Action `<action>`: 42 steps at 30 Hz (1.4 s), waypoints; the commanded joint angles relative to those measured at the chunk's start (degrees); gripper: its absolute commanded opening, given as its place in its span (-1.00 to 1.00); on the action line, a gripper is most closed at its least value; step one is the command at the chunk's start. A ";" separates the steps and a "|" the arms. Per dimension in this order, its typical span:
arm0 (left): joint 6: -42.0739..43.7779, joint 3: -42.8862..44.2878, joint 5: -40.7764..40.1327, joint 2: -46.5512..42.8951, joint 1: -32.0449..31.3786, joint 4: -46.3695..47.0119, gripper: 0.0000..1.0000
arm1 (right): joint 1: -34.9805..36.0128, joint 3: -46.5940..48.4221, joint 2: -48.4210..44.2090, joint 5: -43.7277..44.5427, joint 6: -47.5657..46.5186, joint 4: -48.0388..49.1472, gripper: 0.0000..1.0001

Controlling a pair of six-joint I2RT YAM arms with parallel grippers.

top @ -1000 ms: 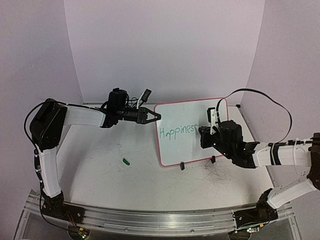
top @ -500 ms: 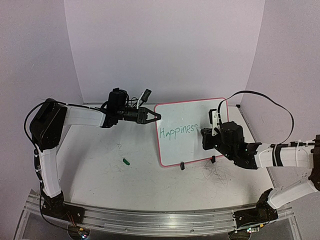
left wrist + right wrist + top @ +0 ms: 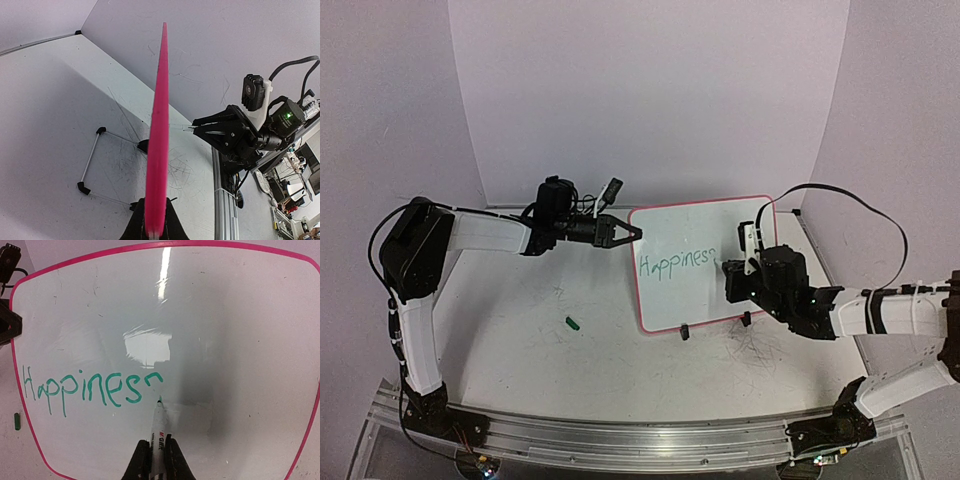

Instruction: Write a sentence on the whiteboard

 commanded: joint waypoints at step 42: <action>1.23 -0.05 0.25 -0.37 -2.22 -1.59 -1.00 | -0.16 2.46 0.12 -1.18 -1.47 4.59 -1.00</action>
